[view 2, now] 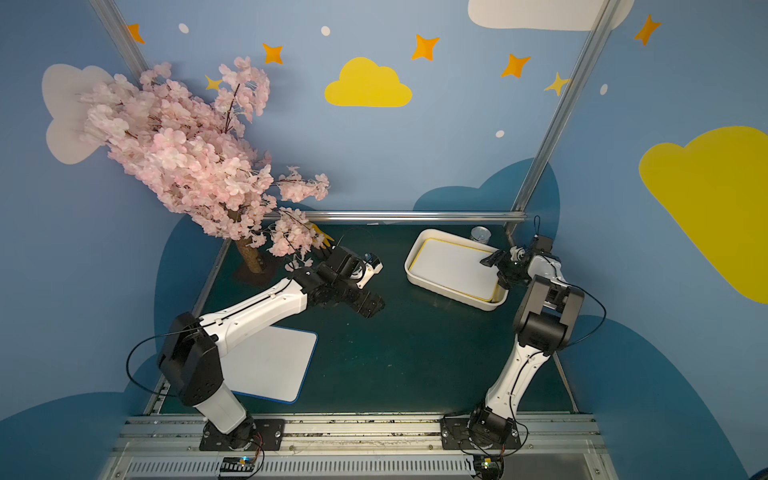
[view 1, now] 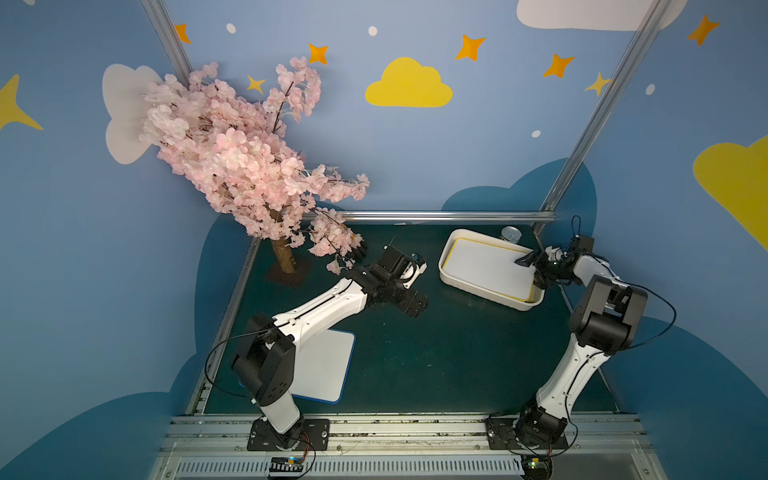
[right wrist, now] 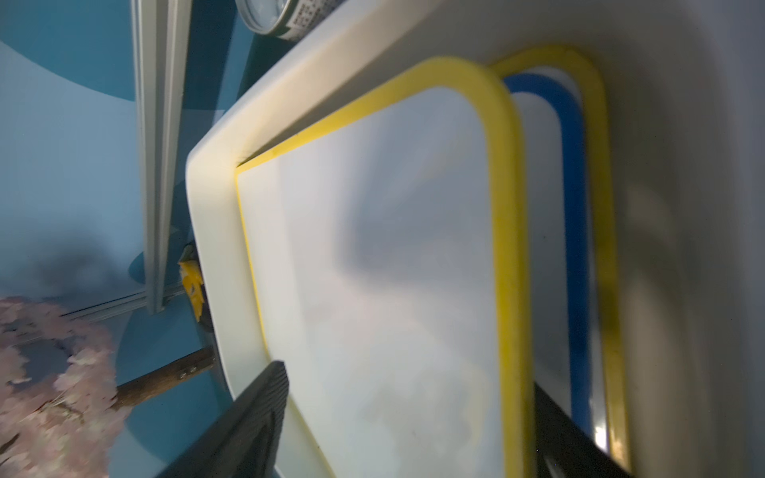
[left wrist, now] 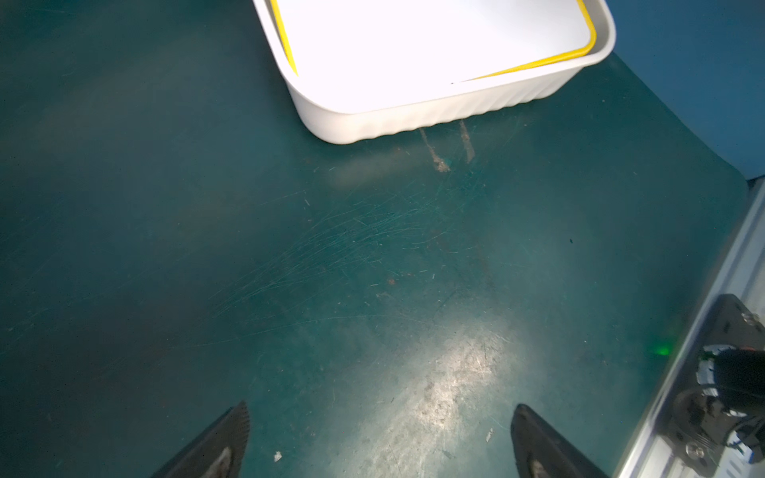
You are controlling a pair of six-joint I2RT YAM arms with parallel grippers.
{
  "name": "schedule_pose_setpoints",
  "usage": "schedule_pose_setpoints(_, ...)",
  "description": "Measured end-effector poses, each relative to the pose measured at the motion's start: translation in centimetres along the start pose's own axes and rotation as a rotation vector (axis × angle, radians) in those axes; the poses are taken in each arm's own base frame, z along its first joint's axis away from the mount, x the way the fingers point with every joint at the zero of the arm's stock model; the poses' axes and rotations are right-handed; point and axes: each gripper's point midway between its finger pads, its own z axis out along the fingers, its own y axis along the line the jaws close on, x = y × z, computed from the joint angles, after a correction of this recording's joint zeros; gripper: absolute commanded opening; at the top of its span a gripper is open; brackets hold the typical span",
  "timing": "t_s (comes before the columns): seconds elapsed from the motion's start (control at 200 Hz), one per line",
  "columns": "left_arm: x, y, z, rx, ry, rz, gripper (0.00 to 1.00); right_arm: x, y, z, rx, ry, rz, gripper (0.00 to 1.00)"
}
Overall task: Put the whiteboard into the storage box
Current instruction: Place the whiteboard in the storage box.
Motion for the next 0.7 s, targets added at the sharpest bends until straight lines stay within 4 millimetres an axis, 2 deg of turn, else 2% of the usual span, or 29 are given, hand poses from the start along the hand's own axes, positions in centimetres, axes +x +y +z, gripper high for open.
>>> schedule_pose_setpoints(0.466,0.5,2.2,1.0,-0.115,0.045,-0.048,1.00,0.2,-2.4,0.5,0.413,-0.054,-0.119,0.84)
schedule_pose_setpoints(0.581,0.8,2.8,1.0,-0.153,0.057,-0.075,1.00,0.4,-2.4,0.4,0.495,-0.100,-0.164,0.84)
schedule_pose_setpoints(0.701,0.8,3.5,1.6,-0.193,0.083,-0.121,1.00,1.4,-1.4,-1.0,0.572,-0.192,-0.219,0.84)
